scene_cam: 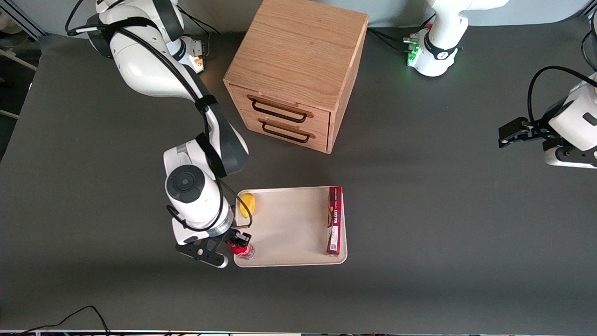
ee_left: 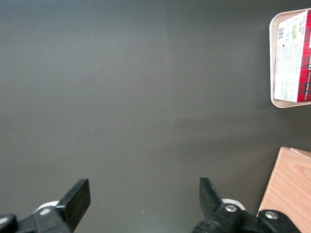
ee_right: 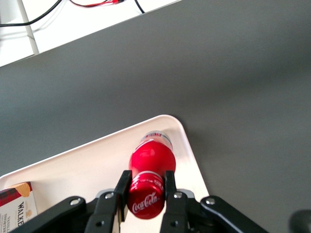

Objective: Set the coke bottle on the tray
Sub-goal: 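Lower the bottle onto the tray beside the lemon and open the right gripper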

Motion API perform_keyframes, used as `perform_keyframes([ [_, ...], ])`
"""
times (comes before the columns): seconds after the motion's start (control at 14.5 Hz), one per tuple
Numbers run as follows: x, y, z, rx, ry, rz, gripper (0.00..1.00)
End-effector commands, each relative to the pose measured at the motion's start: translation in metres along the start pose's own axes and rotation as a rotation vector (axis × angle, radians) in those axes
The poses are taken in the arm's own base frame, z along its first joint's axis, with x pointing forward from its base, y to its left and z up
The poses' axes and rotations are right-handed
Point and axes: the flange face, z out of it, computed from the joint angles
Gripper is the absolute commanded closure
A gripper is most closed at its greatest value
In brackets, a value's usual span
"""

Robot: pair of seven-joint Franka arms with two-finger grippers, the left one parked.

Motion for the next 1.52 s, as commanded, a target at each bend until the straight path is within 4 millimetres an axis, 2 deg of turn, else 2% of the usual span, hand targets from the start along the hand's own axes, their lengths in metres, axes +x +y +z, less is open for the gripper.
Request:
perform_keyframes([
  [0.0, 0.005, -0.003, -0.003, -0.002, 0.027, 0.021, 1.00],
  [0.21, 0.003, -0.005, 0.010, -0.006, 0.025, 0.015, 1.00],
  [0.28, -0.006, -0.013, 0.014, -0.009, 0.021, 0.001, 1.00],
  [0.34, -0.006, -0.013, 0.014, -0.009, 0.021, 0.000, 1.00],
  [0.41, -0.008, -0.013, 0.016, -0.011, 0.019, -0.001, 0.88],
  [0.48, -0.007, -0.012, 0.016, -0.011, 0.019, 0.000, 0.70],
  [0.55, -0.007, -0.012, 0.017, -0.012, 0.018, -0.001, 0.29],
  [0.62, -0.008, -0.013, 0.017, -0.014, 0.018, -0.004, 0.03],
  [0.83, -0.007, -0.012, 0.012, -0.015, 0.019, -0.006, 0.00],
  [0.97, 0.001, -0.005, 0.000, -0.013, 0.019, -0.001, 0.00],
  [1.1, 0.002, 0.001, -0.021, -0.025, 0.002, -0.018, 0.00],
  [1.24, 0.012, 0.024, -0.052, -0.053, -0.060, -0.055, 0.00],
  [1.45, 0.009, 0.065, -0.097, -0.068, -0.138, -0.054, 0.00],
])
